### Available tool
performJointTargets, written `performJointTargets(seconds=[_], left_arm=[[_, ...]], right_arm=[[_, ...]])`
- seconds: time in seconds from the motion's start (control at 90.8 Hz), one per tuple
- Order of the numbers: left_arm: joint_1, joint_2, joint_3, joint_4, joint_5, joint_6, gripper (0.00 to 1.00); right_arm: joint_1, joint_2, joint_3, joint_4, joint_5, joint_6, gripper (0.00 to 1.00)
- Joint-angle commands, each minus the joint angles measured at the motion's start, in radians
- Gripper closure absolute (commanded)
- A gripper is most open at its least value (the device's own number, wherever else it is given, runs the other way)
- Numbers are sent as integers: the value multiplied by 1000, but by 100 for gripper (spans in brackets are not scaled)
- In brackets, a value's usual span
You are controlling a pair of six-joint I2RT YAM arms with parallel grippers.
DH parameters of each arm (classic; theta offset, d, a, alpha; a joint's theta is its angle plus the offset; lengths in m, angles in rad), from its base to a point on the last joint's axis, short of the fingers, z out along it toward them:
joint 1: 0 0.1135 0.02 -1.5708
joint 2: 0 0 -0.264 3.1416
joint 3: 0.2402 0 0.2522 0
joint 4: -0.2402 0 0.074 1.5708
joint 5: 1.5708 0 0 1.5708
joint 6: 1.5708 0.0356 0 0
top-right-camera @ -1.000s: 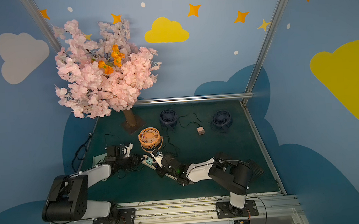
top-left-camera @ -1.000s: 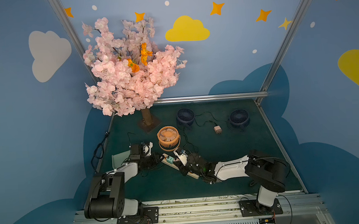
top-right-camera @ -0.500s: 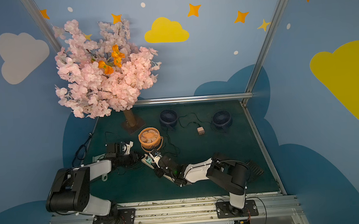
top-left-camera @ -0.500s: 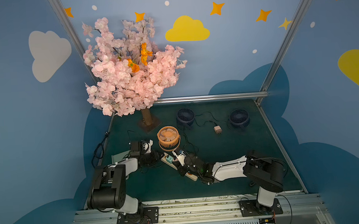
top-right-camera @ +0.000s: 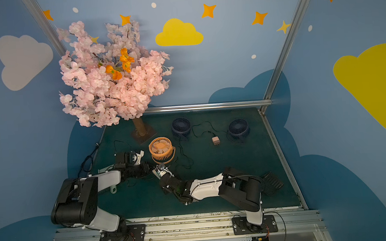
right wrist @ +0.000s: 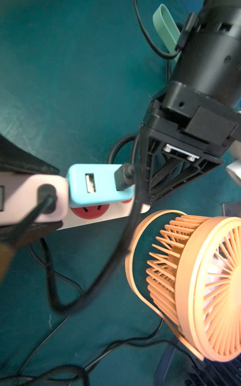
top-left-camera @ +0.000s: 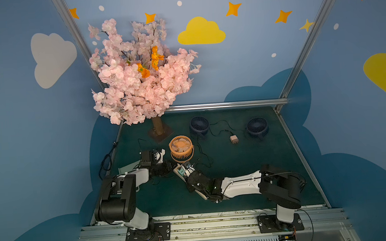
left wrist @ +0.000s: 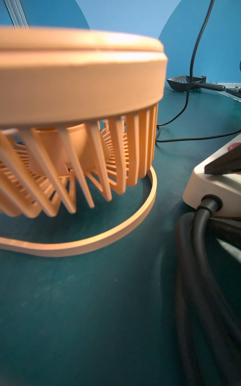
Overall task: Plug the desk fan into the power strip
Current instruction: Insert the plug into the socket.
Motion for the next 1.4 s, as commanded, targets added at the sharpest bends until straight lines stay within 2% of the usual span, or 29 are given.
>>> performJointTargets(seconds=[0.0, 0.176, 0.374, 0.551, 0.76, 0.892, 1.123, 1.245, 1.388], left_arm=[[-51, 10, -8, -8, 55, 4, 63], [-52, -13, -6, -32, 40, 13, 63], [-54, -33, -3, -51, 27, 13, 63], [-54, -49, 6, -73, 13, 18, 63], [-54, -75, 4, -93, -1, 17, 64], [-54, -83, 7, -108, -6, 27, 63], [-55, -96, 20, -131, -9, 46, 63], [-55, -125, 13, -135, -25, 40, 63], [-54, -166, 9, -150, -47, 41, 60]], right_arm=[[108, 207, -159, -666, -242, 96, 100], [136, 192, -163, -642, -247, 14, 100], [50, 243, -168, -595, -363, 6, 100], [68, 295, -109, -656, -356, -37, 100], [63, 301, -113, -654, -353, -9, 100], [27, 253, -156, -610, -372, 0, 100], [4, 137, -142, -651, -319, -51, 100], [-3, 87, -43, -718, -291, -119, 82], [1, 35, 76, -722, -297, -147, 51]])
